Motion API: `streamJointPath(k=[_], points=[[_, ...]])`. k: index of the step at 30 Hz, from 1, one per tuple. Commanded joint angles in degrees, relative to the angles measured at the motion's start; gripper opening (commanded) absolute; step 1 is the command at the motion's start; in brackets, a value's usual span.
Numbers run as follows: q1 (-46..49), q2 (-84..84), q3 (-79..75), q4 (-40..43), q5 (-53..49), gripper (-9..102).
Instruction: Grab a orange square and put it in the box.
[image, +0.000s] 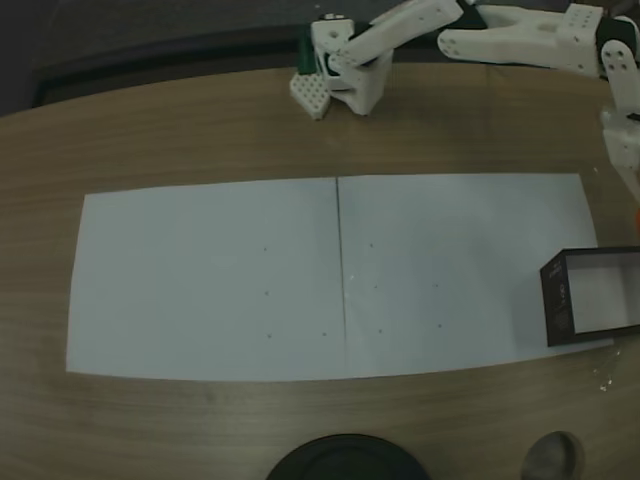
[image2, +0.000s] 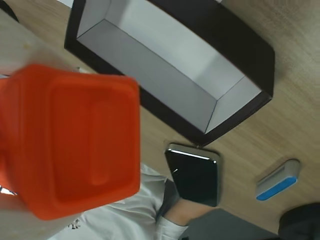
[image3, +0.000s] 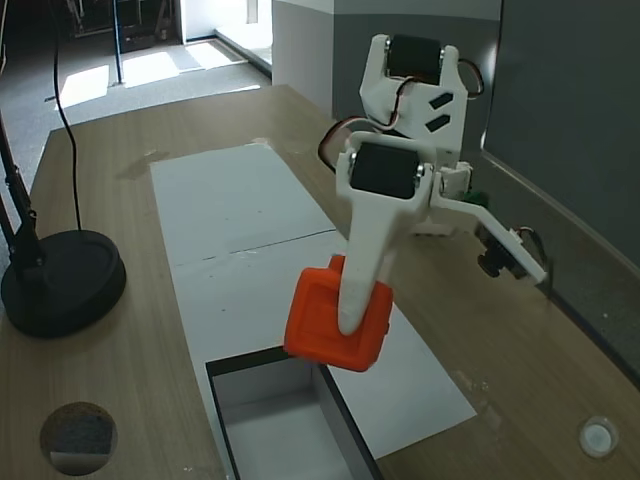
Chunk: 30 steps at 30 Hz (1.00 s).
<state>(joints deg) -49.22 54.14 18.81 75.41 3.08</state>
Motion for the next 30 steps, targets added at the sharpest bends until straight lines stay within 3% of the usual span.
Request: streamJointPath(k=[1, 20, 30], points=[[-0.2, -0.2, -3.9, -2.1, -0.2, 8], [4.3, -1.6, -3.9, -3.0, 0.4, 9], [3.5, -1.6, -3.8, -1.2, 0.4, 26]])
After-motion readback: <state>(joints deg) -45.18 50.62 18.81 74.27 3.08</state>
